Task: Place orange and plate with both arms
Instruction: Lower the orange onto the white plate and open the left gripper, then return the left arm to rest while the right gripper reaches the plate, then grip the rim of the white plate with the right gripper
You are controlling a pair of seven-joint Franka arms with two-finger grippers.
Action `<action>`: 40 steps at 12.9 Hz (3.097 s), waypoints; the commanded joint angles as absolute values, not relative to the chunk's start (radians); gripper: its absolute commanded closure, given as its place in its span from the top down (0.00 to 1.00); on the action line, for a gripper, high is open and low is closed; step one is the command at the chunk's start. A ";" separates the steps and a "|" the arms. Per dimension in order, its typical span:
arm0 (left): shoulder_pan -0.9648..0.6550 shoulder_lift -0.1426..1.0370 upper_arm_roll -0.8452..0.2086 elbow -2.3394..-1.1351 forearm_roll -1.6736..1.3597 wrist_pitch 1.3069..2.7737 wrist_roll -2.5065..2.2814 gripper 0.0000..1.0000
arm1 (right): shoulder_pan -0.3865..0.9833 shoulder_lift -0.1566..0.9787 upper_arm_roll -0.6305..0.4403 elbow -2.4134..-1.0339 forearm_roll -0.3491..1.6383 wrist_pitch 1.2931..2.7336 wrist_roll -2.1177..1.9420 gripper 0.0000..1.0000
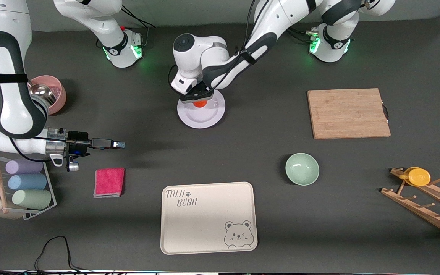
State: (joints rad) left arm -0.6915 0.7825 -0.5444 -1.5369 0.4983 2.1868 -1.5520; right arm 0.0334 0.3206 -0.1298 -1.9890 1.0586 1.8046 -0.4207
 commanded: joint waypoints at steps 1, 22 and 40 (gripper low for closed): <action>-0.776 0.814 -0.456 -1.526 0.518 2.230 -1.589 0.58 | 0.043 0.282 -0.130 -2.093 1.184 1.822 -0.548 1.00; -0.173 0.128 -0.520 -1.526 0.036 1.533 -0.871 1.00 | 0.233 0.446 -0.127 -2.388 1.646 1.931 -1.282 1.00; 0.026 0.005 -0.038 -1.671 -0.029 1.638 -0.023 1.00 | 0.420 0.480 -0.121 -2.513 1.891 1.991 -1.427 1.00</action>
State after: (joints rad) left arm 0.0573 0.0703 -0.0718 -1.5981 -0.0280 1.6123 -0.0639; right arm 0.4050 0.4610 -0.1221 -2.4678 1.8663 1.9822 -1.3714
